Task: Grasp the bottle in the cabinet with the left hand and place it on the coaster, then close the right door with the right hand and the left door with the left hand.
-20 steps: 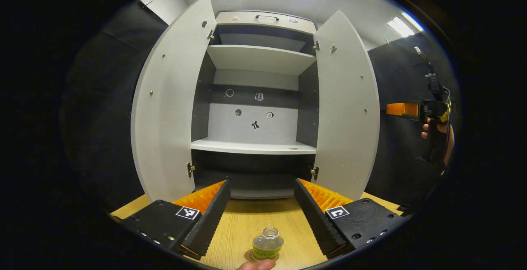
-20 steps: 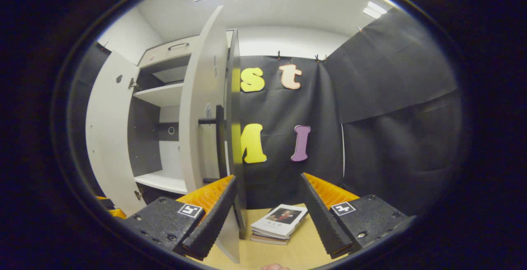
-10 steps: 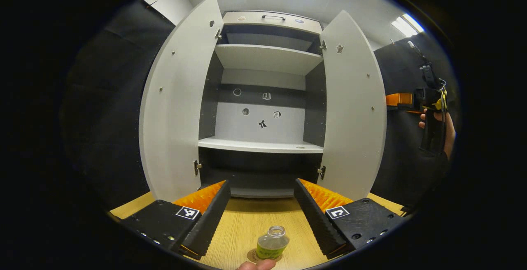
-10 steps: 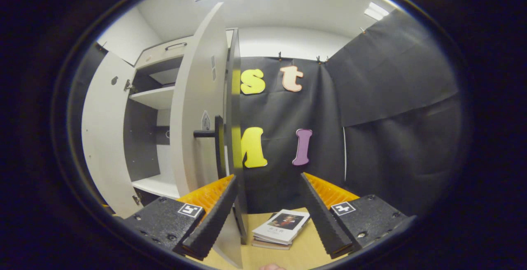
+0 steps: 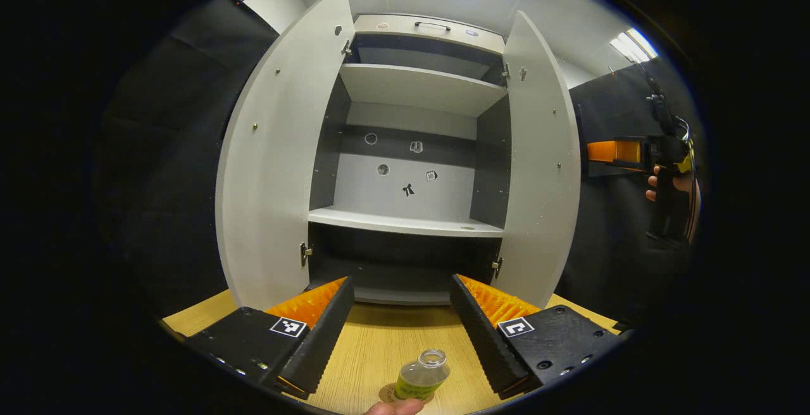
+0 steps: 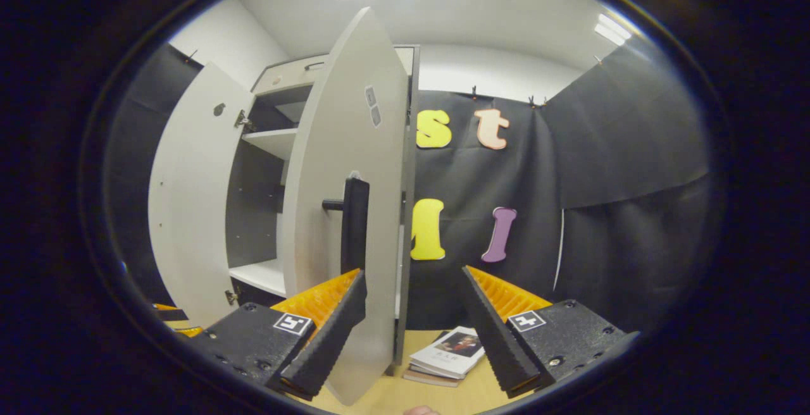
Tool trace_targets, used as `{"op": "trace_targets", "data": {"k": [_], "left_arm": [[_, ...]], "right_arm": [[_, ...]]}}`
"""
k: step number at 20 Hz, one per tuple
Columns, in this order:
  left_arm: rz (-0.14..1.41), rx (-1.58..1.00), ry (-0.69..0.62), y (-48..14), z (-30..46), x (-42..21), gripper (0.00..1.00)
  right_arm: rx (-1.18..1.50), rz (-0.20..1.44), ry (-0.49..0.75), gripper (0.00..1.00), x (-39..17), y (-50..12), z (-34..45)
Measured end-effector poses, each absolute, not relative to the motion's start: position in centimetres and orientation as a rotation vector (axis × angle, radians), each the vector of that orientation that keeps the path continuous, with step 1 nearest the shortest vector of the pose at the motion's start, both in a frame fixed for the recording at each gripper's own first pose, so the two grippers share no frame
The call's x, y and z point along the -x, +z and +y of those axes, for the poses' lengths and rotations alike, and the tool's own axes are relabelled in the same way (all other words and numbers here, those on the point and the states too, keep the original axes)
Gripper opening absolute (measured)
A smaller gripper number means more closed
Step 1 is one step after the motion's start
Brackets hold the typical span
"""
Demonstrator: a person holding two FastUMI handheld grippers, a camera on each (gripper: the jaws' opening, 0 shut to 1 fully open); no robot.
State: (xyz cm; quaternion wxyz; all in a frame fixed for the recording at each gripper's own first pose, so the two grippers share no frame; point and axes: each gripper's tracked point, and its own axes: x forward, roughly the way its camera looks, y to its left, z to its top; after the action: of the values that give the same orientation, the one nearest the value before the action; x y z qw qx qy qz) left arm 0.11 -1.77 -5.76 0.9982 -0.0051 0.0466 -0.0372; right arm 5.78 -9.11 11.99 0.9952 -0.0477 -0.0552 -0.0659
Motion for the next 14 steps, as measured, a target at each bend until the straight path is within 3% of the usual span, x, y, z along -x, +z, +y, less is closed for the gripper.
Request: {"op": "trace_targets", "data": {"k": [14], "left_arm": [[0.107, -0.027, -0.007, -5.1, 1.4, 1.0, 0.94]], "right_arm": [[0.039, -0.126, 0.061, 0.99, -11.1, 12.3, -0.6]]}}
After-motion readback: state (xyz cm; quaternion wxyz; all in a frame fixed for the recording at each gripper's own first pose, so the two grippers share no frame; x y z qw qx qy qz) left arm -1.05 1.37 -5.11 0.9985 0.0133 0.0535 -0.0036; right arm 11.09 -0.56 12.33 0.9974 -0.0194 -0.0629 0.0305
